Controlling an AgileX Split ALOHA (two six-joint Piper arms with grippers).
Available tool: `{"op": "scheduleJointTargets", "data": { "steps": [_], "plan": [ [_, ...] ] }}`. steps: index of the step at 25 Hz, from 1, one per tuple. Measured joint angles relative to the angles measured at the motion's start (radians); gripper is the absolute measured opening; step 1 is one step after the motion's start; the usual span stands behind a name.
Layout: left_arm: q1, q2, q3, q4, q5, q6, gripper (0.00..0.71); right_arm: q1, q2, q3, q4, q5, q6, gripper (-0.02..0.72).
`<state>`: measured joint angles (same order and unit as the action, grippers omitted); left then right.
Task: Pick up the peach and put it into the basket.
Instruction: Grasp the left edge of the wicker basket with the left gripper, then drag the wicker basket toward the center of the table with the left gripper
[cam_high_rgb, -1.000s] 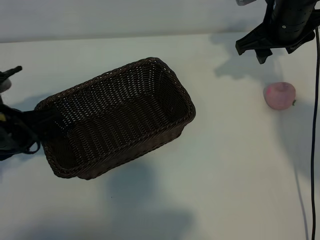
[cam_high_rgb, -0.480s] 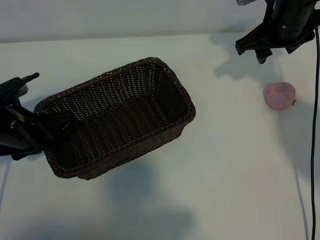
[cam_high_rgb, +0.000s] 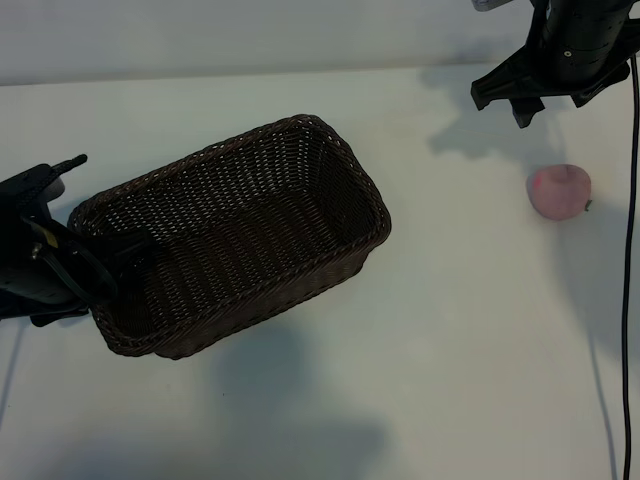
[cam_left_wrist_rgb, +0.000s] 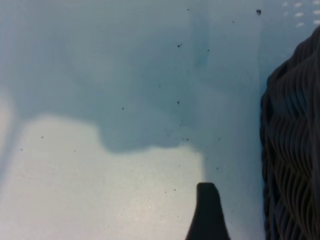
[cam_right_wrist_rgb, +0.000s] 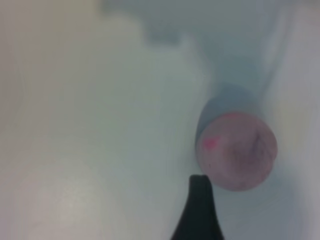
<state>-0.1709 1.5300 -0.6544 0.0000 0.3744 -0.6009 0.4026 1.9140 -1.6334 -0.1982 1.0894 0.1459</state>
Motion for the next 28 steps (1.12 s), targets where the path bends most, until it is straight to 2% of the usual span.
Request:
{"op": "scheduleJointTargets", "data": {
  "steps": [4, 8, 18, 28],
  "plan": [
    [0.0, 0.0, 0.0, -0.005, -0.003, -0.001, 0.469, 0.0, 0.0, 0.0, 0.0, 0.0, 0.0, 0.556],
    [0.0, 0.0, 0.0, -0.012, -0.003, -0.001, 0.394, 0.0, 0.0, 0.0, 0.0, 0.0, 0.0, 0.556],
    [-0.001, 0.0, 0.0, -0.031, -0.02, -0.001, 0.117, 0.0, 0.0, 0.0, 0.0, 0.0, -0.001, 0.556],
    [-0.001, 0.0, 0.0, -0.032, -0.038, -0.001, 0.116, 0.0, 0.0, 0.0, 0.0, 0.0, -0.001, 0.556]
  ]
}}
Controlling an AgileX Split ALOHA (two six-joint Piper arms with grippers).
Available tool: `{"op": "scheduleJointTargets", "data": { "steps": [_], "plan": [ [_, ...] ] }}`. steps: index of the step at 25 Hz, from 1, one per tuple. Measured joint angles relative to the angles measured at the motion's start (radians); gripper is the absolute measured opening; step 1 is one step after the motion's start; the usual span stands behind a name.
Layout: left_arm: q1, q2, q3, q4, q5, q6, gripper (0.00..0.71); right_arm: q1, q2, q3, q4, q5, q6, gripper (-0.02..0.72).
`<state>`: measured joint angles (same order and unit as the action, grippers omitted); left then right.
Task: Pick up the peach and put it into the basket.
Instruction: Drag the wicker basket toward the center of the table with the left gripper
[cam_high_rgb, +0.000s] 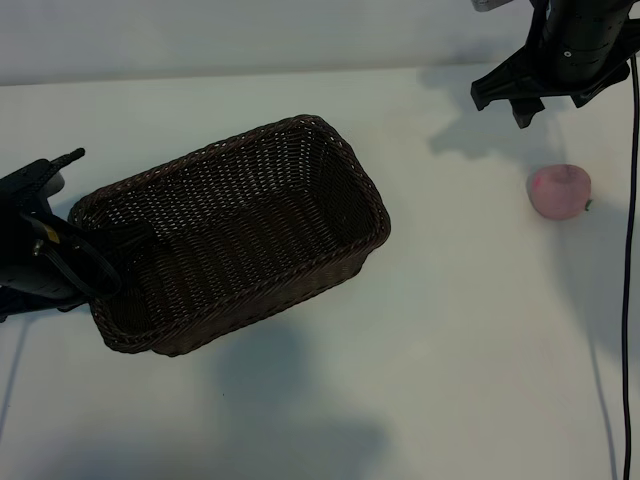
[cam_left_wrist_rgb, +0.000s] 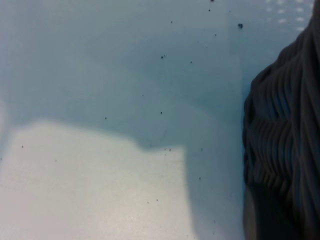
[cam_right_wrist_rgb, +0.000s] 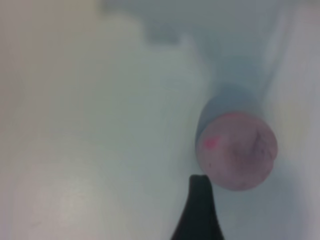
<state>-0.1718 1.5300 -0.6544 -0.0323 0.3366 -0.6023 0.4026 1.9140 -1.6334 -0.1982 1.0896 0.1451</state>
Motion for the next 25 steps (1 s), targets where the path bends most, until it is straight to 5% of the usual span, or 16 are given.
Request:
{"op": "scheduleJointTargets", "data": {
  "steps": [12, 25],
  "plan": [
    [0.0, 0.0, 0.001, -0.023, -0.013, 0.021, 0.114, 0.0, 0.0, 0.0, 0.0, 0.0, 0.0, 0.556],
    [0.0, 0.0, 0.001, -0.338, -0.043, 0.342, 0.103, 0.0, 0.0, 0.0, 0.0, 0.0, 0.0, 0.556]
  ]
}}
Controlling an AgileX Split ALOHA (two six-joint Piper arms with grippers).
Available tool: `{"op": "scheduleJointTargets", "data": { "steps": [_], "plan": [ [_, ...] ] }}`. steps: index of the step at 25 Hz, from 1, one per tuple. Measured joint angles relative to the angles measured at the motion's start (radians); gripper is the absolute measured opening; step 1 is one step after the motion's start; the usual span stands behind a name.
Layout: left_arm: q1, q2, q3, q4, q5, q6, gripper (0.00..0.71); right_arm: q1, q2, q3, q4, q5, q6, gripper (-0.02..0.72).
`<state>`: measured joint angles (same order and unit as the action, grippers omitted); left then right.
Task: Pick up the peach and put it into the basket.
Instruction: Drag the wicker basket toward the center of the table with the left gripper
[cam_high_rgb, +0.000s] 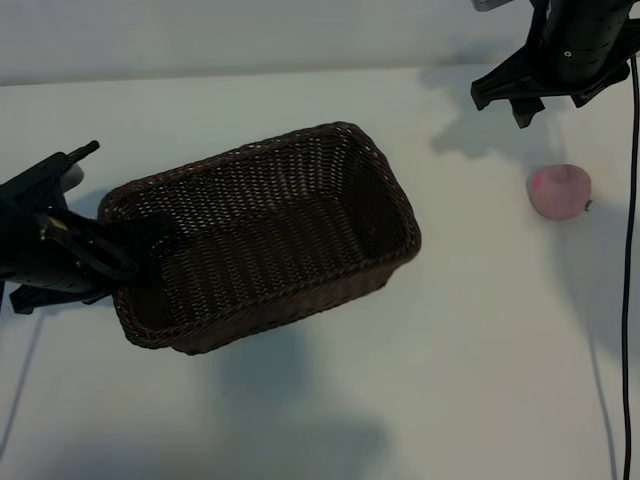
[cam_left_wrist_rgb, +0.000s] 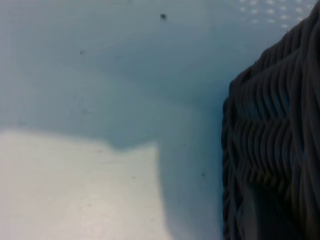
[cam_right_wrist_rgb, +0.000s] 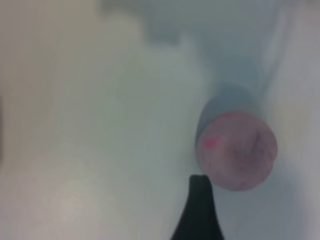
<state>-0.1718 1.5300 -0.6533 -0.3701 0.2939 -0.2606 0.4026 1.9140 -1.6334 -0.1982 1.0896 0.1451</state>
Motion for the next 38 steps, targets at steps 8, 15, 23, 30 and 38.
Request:
{"op": "scheduleJointTargets", "data": {
  "steps": [8, 15, 23, 30, 38],
  "plan": [
    [0.0, -0.018, -0.013, -0.074, 0.033, 0.112, 0.102, 0.0, 0.0, 0.0, 0.0, 0.0, 0.0, 0.556],
    [0.001, -0.067, -0.091, -0.076, 0.08, 0.131, 0.102, 0.0, 0.0, 0.0, 0.001, 0.0, 0.0, 0.556],
    [0.004, -0.064, -0.197, -0.073, 0.168, 0.206, 0.102, 0.0, 0.0, 0.0, 0.001, 0.0, 0.0, 0.556],
    [0.029, 0.041, -0.335, -0.063, 0.252, 0.295, 0.102, 0.0, 0.0, 0.0, 0.001, 0.0, 0.0, 0.556],
    [0.028, 0.178, -0.459, -0.077, 0.264, 0.31, 0.102, 0.0, 0.0, 0.0, 0.001, 0.0, 0.0, 0.556]
  ]
}}
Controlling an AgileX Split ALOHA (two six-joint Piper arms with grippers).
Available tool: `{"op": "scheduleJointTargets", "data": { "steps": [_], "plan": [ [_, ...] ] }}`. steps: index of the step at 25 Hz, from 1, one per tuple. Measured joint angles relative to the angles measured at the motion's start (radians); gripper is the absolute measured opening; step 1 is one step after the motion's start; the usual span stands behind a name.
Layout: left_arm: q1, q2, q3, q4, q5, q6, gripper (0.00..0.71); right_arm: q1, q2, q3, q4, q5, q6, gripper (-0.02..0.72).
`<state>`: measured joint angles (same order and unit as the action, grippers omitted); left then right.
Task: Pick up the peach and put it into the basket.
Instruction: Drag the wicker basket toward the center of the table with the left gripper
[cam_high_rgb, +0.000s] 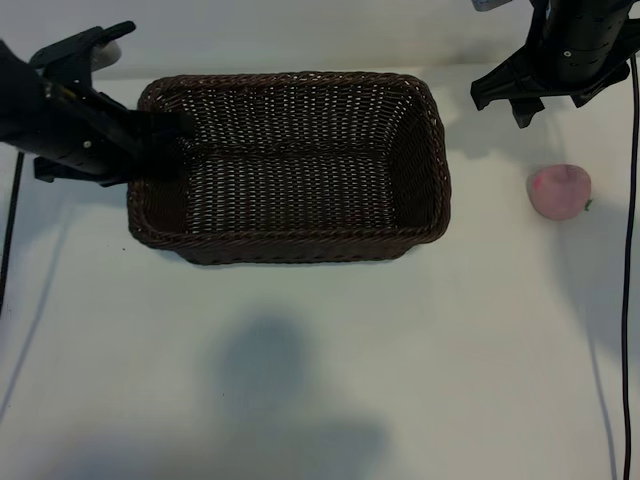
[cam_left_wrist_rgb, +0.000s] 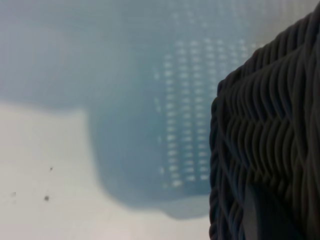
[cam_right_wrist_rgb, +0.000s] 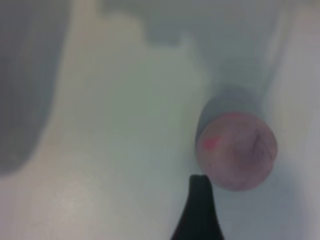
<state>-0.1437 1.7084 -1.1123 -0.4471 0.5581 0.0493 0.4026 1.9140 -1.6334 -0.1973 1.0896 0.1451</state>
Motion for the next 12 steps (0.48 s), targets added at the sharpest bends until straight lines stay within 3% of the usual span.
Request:
{"op": "scheduleJointTargets", "data": {
  "steps": [12],
  "plan": [
    [-0.066, 0.119, -0.039, -0.051, -0.047, 0.007, 0.101, 0.0, 0.0, 0.0, 0.0, -0.007, 0.0, 0.556]
  ]
}}
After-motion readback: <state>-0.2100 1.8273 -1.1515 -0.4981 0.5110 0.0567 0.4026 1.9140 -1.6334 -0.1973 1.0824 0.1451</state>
